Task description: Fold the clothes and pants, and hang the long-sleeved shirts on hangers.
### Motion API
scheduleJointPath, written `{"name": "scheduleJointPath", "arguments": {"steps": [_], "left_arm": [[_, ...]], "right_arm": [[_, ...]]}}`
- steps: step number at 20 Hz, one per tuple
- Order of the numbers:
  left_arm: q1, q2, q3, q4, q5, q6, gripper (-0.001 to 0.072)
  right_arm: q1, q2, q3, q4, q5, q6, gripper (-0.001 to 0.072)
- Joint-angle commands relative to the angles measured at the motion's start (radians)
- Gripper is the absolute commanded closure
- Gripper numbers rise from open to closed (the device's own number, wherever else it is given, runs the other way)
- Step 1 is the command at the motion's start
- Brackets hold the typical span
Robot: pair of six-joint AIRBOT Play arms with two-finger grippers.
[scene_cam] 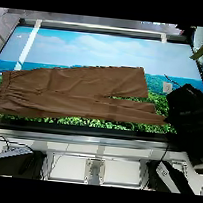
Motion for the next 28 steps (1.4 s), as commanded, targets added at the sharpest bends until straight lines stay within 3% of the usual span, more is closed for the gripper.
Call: {"name": "scheduleJointPath", "arguments": {"steps": [1,3,5,8,13,17,21,28], "left_arm": [[0.019,0.01,0.002,0.219,-0.031,-0.002,0.069],[0.019,0.012,0.002,0.191,-0.031,-0.016,0.069],[0.005,0.031,0.011,0.061,-0.03,0.028,0.0691],[-0.091,0.069,0.097,0.039,-0.016,0.03,0.0693],[-0.32,0.071,0.324,0.105,0.075,-0.138,0.0694],[-0.508,0.013,0.479,0.254,0.212,-0.303,0.0693],[-0.597,-0.112,0.559,0.356,0.317,-0.47,0.0693],[-0.639,-0.299,0.565,0.355,0.513,-0.533,0.0694]], "right_arm": [[-0.084,0.109,-0.099,-0.043,0.031,0.003,0.0696],[-0.092,0.119,-0.145,-0.015,0.026,0.003,0.0696],[-0.092,0.12,-0.118,0.085,-0.011,0.003,0.0696],[-0.089,0.112,-0.021,0.234,-0.187,0.028,0.0697],[0.03,-0.057,0.229,0.29,-0.34,0.069,0.0698],[0.201,-0.341,0.469,0.289,-0.44,0.096,0.0698],[0.273,-0.634,0.708,0.287,-0.575,0.183,0.0698],[0.339,-1.015,0.969,0.289,-0.73,0.264,0.0699]]}}
